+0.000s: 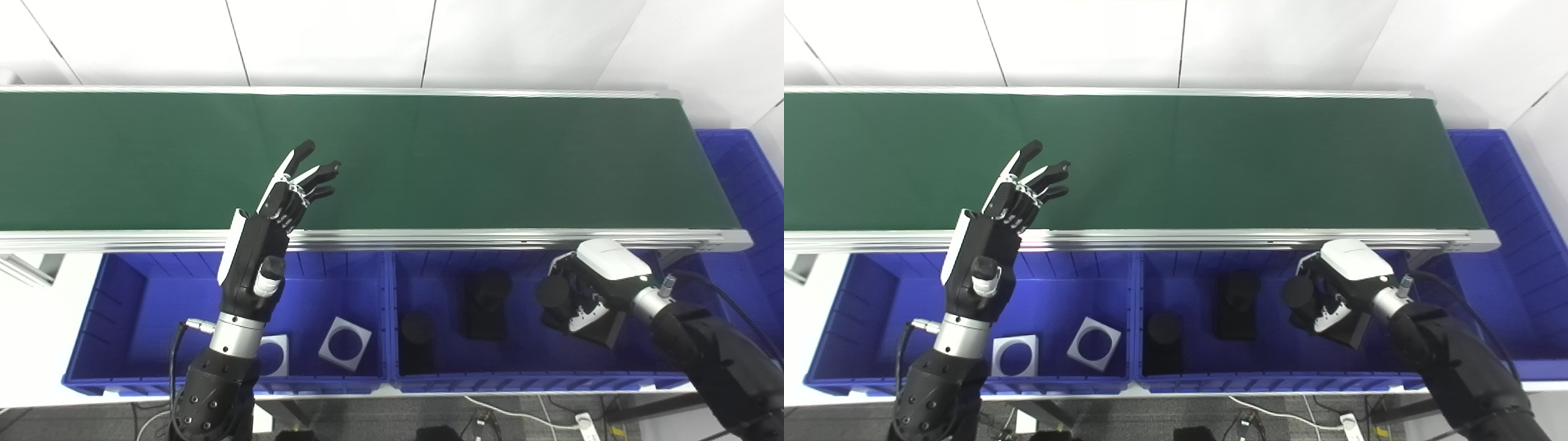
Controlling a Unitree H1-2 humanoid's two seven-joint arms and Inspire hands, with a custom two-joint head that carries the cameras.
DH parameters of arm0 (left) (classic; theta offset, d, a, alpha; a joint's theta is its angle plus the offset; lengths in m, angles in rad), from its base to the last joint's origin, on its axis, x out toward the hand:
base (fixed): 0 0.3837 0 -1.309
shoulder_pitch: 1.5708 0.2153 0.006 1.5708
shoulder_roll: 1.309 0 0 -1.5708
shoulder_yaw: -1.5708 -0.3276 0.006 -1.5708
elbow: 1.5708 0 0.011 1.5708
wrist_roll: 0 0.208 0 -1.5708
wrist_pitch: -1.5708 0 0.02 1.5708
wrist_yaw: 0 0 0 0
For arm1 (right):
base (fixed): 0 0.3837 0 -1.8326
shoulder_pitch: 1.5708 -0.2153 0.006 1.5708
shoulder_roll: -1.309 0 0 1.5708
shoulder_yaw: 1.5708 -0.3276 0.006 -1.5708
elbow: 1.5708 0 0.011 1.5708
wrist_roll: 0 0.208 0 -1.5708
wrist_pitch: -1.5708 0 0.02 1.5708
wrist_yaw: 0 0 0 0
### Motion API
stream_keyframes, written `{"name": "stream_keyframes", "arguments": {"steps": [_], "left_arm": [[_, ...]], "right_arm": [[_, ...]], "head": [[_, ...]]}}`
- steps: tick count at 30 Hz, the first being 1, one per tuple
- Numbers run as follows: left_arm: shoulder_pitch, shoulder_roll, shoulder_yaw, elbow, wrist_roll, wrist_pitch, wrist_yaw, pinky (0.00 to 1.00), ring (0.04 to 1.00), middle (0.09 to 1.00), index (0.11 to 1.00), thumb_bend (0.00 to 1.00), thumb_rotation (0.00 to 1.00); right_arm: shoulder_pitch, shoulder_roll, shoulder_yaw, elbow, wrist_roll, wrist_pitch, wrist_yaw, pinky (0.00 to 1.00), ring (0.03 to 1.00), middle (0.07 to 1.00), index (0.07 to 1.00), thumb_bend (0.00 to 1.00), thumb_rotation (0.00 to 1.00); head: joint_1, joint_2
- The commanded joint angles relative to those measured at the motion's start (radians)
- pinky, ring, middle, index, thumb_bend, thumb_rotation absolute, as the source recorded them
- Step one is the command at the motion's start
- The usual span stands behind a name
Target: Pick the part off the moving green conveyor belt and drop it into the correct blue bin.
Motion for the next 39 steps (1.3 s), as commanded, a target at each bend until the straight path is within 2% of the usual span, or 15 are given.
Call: {"name": "stream_keyframes", "arguments": {"steps": [1,4,6,10,12,19,24,30,35,36,39], "left_arm": [[-0.009,-0.006,0.002,-0.025,0.0,-0.014,-0.003,0.8,0.844,0.82,0.938,0.82,0.96],[-0.009,-0.007,0.003,-0.022,0.004,-0.021,-0.001,0.8,0.838,0.816,0.934,0.82,0.96],[-0.008,-0.007,0.003,-0.022,0.003,-0.021,-0.002,0.8,0.838,0.816,0.933,0.81,0.96],[-0.008,-0.005,0.002,-0.022,0.002,-0.022,-0.004,0.79,0.84,0.818,0.938,0.81,0.96],[-0.008,-0.005,0.003,-0.021,0.003,-0.022,-0.003,0.8,0.844,0.82,0.937,0.82,0.96],[-0.01,-0.006,0.004,-0.022,0.003,-0.017,-0.002,0.79,0.841,0.816,0.936,0.81,0.95],[-0.012,-0.003,0.007,-0.011,0.006,-0.027,-0.003,0.79,0.841,0.817,0.94,0.81,0.96],[-0.02,0.001,0.008,0.011,-0.022,-0.033,-0.015,0.8,0.842,0.813,0.937,0.81,0.94],[-0.023,0.0,0.008,0.027,-0.04,-0.034,-0.023,0.79,0.841,0.813,0.938,0.81,0.94],[-0.024,0.0,0.008,0.029,-0.043,-0.035,-0.024,0.78,0.837,0.812,0.938,0.81,0.93],[-0.026,0.002,0.008,0.041,-0.051,-0.042,-0.032,0.8,0.846,0.816,0.943,0.81,0.94]], "right_arm": [[-0.013,-0.031,-0.024,-0.029,0.022,0.035,0.01,0.47,0.593,0.687,0.679,0.92,0.21],[-0.01,-0.035,-0.026,-0.035,0.025,0.044,0.029,0.5,0.648,0.742,0.73,0.99,0.33],[-0.007,-0.035,-0.032,-0.04,0.031,0.053,0.039,0.51,0.655,0.75,0.737,1.0,0.36],[-0.007,-0.035,-0.036,-0.039,0.04,0.051,0.044,0.52,0.663,0.753,0.737,1.0,0.33],[-0.012,-0.037,-0.033,-0.023,0.044,0.043,0.045,0.51,0.657,0.754,0.74,1.0,0.35],[-0.002,-0.056,-0.039,-0.072,0.065,0.062,0.104,0.59,0.699,0.743,0.729,1.0,0.39],[0.027,-0.072,-0.068,-0.2,0.121,0.143,0.213,0.56,0.642,0.705,0.716,0.96,0.36],[0.081,-0.057,-0.131,-0.38,0.207,0.238,0.282,0.49,0.548,0.63,0.697,0.96,0.41],[0.131,-0.041,-0.161,-0.565,0.281,0.267,0.322,0.47,0.546,0.623,0.687,0.97,0.45],[0.136,-0.039,-0.161,-0.586,0.285,0.276,0.332,0.48,0.559,0.634,0.694,0.99,0.5],[0.143,-0.027,-0.156,-0.646,0.317,0.289,0.36,0.47,0.561,0.641,0.701,0.99,0.52]], "head": [[0.001,0.0],[0.001,-0.001],[0.001,-0.001],[0.001,-0.001],[0.002,-0.004],[0.002,-0.009],[-0.001,-0.019],[-0.002,-0.036],[-0.009,-0.05],[-0.009,-0.05],[-0.009,-0.058]]}}
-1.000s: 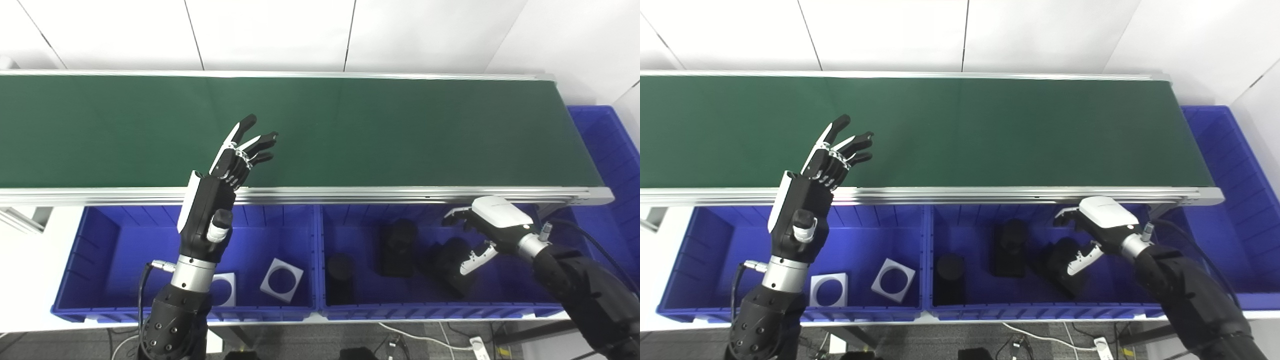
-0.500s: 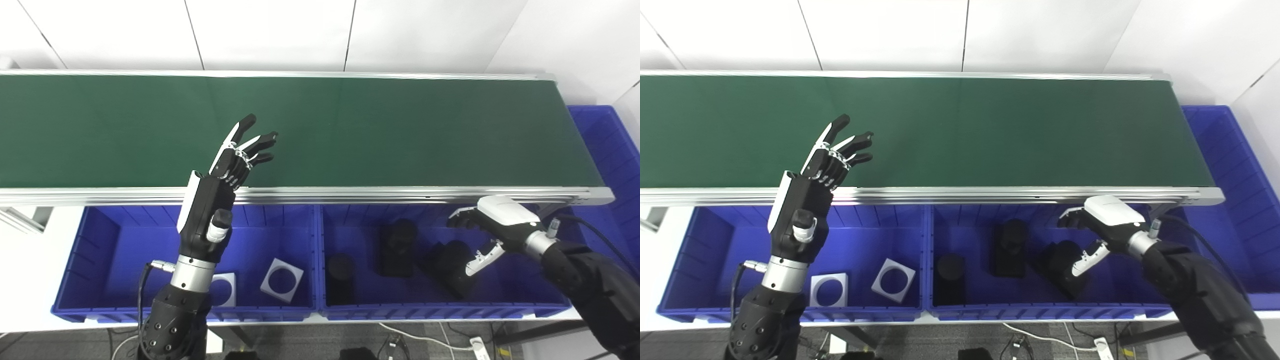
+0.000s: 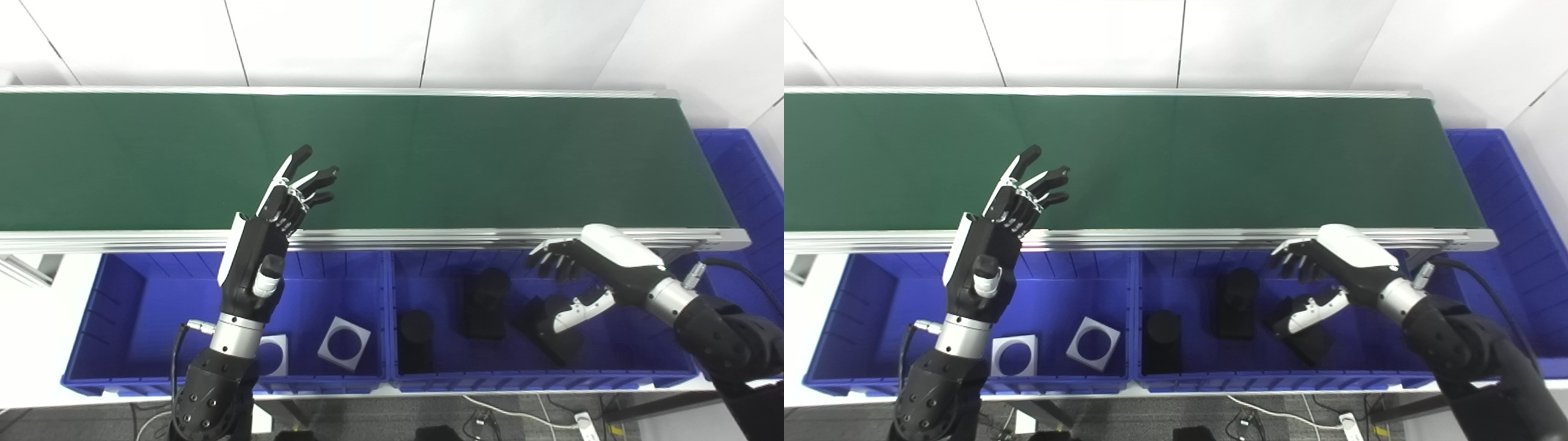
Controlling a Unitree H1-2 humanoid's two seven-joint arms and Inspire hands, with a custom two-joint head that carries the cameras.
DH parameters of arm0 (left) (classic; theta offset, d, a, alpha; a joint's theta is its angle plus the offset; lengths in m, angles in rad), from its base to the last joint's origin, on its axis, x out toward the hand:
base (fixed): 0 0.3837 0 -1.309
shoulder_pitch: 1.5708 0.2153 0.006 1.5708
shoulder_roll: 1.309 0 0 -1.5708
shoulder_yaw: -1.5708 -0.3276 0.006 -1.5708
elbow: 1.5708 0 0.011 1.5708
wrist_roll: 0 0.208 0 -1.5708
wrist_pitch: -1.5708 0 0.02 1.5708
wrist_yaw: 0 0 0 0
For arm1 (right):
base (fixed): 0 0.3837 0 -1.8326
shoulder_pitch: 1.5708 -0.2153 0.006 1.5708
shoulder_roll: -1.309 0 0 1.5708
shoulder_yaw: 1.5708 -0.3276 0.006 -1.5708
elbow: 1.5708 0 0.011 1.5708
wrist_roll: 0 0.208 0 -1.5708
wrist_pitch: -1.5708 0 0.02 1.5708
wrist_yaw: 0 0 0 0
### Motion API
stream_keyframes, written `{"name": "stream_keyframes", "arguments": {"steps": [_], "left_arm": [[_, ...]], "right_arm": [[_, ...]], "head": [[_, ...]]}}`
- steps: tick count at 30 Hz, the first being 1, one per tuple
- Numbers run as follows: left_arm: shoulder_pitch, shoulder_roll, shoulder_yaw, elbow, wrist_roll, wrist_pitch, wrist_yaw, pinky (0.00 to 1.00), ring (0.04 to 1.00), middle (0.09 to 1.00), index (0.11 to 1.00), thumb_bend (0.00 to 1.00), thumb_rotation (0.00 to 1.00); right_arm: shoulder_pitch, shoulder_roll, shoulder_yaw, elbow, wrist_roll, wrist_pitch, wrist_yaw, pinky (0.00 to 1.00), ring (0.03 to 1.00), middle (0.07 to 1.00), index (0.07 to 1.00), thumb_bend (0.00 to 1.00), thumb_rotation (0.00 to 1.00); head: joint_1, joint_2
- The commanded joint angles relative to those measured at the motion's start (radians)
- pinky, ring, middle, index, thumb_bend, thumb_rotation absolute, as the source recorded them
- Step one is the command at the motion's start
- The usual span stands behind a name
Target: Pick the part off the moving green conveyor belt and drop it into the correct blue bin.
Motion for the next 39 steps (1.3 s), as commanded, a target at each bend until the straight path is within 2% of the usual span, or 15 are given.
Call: {"name": "stream_keyframes", "arguments": {"steps": [1,5,7,10,12,14,15,16,17,18,19,21,26,31,39], "left_arm": [[-0.019,-0.001,0.001,-0.009,-0.019,-0.042,-0.013,0.81,0.85,0.816,0.944,0.81,0.93],[-0.017,0.0,0.005,0.008,-0.012,-0.061,-0.016,0.8,0.845,0.816,0.943,0.8,0.94],[-0.015,0.001,0.006,0.017,-0.011,-0.072,-0.018,0.79,0.843,0.816,0.942,0.8,0.94],[-0.012,0.003,0.006,0.037,-0.019,-0.097,-0.024,0.79,0.851,0.821,0.938,0.8,0.93],[-0.009,0.004,0.007,0.055,-0.024,-0.115,-0.032,0.79,0.85,0.823,0.94,0.8,0.93],[-0.002,0.004,0.01,0.068,-0.028,-0.12,-0.038,0.8,0.851,0.821,0.937,0.8,0.92],[0.002,0.003,0.012,0.077,-0.023,-0.121,-0.038,0.8,0.852,0.82,0.934,0.8,0.91],[0.006,0.002,0.014,0.082,-0.019,-0.121,-0.037,0.81,0.849,0.813,0.933,0.82,0.91],[0.01,0.0,0.015,0.09,-0.015,-0.122,-0.038,0.81,0.848,0.81,0.932,0.82,0.91],[0.013,-0.001,0.016,0.095,-0.012,-0.123,-0.039,0.81,0.848,0.809,0.932,0.82,0.91],[0.015,-0.002,0.017,0.103,-0.006,-0.123,-0.041,0.81,0.851,0.811,0.933,0.82,0.91],[0.017,-0.002,0.019,0.119,0.011,-0.123,-0.042,0.83,0.857,0.816,0.938,0.82,0.93],[0.023,-0.006,0.023,0.151,0.025,-0.124,-0.048,0.83,0.851,0.818,0.943,0.86,0.92],[0.037,-0.004,0.018,0.133,0.034,-0.124,-0.053,0.83,0.851,0.819,0.943,0.87,0.92],[0.051,-0.006,0.005,0.116,0.05,-0.124,-0.05,0.84,0.855,0.828,0.939,0.85,0.94]], "right_arm": [[-0.007,-0.003,-0.012,-0.061,0.035,0.026,0.011,0.47,0.558,0.636,0.697,0.99,0.51],[-0.013,0.042,-0.017,-0.113,0.105,0.007,0.004,0.49,0.574,0.633,0.68,0.97,0.52],[-0.015,0.074,-0.026,-0.127,0.158,-0.002,-0.009,0.48,0.572,0.637,0.684,0.95,0.53],[-0.011,0.137,-0.048,-0.133,0.237,-0.023,-0.046,0.48,0.573,0.657,0.7,0.93,0.61],[-0.003,0.19,-0.066,-0.109,0.271,-0.078,-0.092,0.51,0.618,0.698,0.712,0.93,0.66],[0.003,0.237,-0.078,-0.074,0.291,-0.15,-0.139,0.56,0.687,0.758,0.741,0.96,0.77],[0.007,0.264,-0.082,-0.053,0.293,-0.194,-0.167,0.58,0.713,0.779,0.753,0.96,0.8],[0.01,0.289,-0.085,-0.033,0.288,-0.236,-0.195,0.62,0.752,0.815,0.779,0.95,0.84],[0.014,0.313,-0.088,-0.011,0.281,-0.273,-0.224,0.63,0.764,0.827,0.789,0.95,0.86],[0.018,0.338,-0.092,0.009,0.285,-0.304,-0.247,0.64,0.781,0.845,0.804,0.94,0.88],[0.023,0.368,-0.096,0.033,0.296,-0.333,-0.272,0.65,0.794,0.859,0.813,0.92,0.88],[0.037,0.445,-0.104,0.087,0.328,-0.386,-0.328,0.68,0.809,0.876,0.825,0.91,0.87],[0.074,0.58,-0.094,0.173,0.321,-0.472,-0.422,0.77,0.846,0.906,0.874,0.92,0.9],[0.088,0.59,-0.062,0.199,0.303,-0.485,-0.464,0.76,0.84,0.903,0.876,0.9,0.89],[0.117,0.587,-0.07,0.241,0.383,-0.479,-0.45,0.75,0.809,0.876,0.873,0.9,0.85]], "head": [[0.002,-0.001],[0.008,-0.011],[0.024,-0.03],[0.042,-0.052],[0.057,-0.072],[0.066,-0.086],[0.085,-0.12],[0.085,-0.12],[0.1,-0.146],[0.1,-0.146],[0.112,-0.169],[0.12,-0.186],[0.136,-0.193],[0.154,-0.159],[0.176,-0.128]]}}
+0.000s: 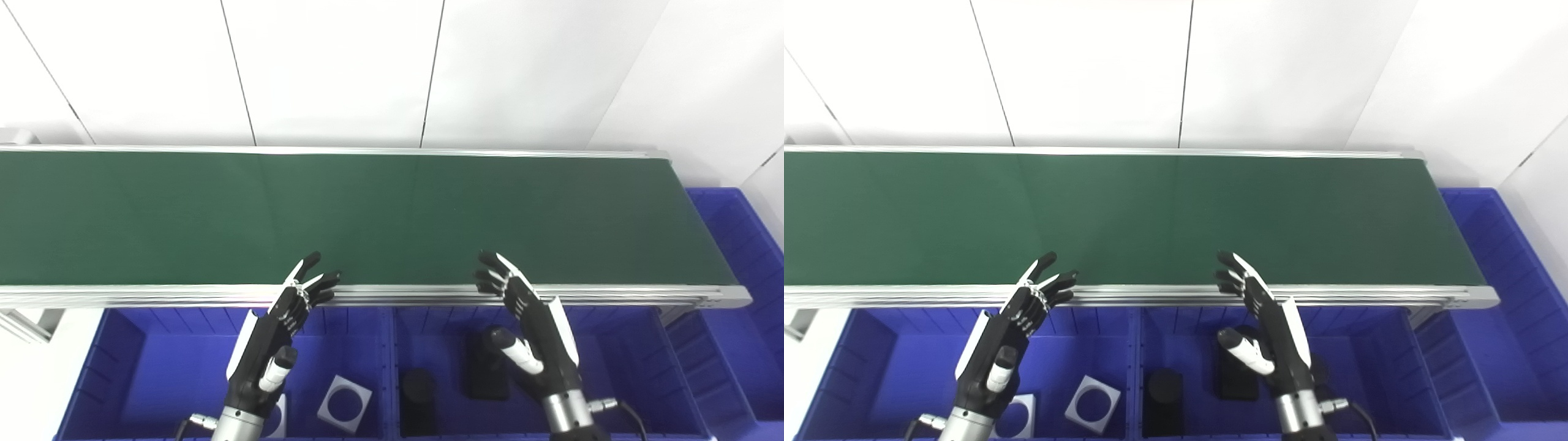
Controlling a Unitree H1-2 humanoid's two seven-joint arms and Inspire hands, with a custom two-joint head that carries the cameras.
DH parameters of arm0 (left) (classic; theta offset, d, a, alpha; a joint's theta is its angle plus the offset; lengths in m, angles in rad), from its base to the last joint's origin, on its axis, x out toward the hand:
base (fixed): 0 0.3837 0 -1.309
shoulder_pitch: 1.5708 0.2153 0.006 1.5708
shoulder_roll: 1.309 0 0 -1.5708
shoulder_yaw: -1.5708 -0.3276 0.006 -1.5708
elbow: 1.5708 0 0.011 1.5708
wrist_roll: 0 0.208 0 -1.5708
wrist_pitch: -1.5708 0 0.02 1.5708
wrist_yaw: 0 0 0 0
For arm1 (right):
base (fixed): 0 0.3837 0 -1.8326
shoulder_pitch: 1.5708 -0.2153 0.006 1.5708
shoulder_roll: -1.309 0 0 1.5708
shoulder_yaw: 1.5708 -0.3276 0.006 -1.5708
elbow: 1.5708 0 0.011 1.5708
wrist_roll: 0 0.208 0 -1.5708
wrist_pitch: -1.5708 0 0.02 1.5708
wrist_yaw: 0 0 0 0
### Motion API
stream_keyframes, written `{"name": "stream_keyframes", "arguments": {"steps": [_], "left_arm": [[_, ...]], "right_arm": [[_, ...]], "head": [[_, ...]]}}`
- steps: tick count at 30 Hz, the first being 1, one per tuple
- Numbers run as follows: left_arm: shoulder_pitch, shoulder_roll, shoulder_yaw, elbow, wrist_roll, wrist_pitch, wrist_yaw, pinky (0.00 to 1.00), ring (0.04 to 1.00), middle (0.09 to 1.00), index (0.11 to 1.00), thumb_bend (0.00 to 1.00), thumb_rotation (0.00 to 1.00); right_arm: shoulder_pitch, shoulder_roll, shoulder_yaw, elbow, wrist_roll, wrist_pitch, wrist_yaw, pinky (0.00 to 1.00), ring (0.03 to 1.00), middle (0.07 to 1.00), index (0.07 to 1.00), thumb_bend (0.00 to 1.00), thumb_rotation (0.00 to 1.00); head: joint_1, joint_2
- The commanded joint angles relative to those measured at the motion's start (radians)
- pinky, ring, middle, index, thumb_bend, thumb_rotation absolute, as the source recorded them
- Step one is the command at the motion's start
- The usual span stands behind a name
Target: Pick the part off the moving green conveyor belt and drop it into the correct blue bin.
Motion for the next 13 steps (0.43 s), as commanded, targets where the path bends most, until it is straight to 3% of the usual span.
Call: {"name": "stream_keyframes", "arguments": {"steps": [1,13], "left_arm": [[-0.011,-0.006,-0.009,-0.032,0.015,-0.04,-0.004,0.84,0.854,0.828,0.939,0.84,0.94],[-0.006,-0.015,-0.013,-0.057,0.025,-0.04,0.013,0.84,0.858,0.829,0.942,0.87,0.93]], "right_arm": [[-0.004,0.005,-0.004,-0.015,0.028,-0.049,-0.004,0.75,0.81,0.877,0.873,0.91,0.85],[0.007,0.01,0.033,-0.003,0.042,-0.042,0.023,0.72,0.794,0.86,0.854,0.92,0.83]], "head": [[-0.001,0.002],[0.009,0.021]]}}
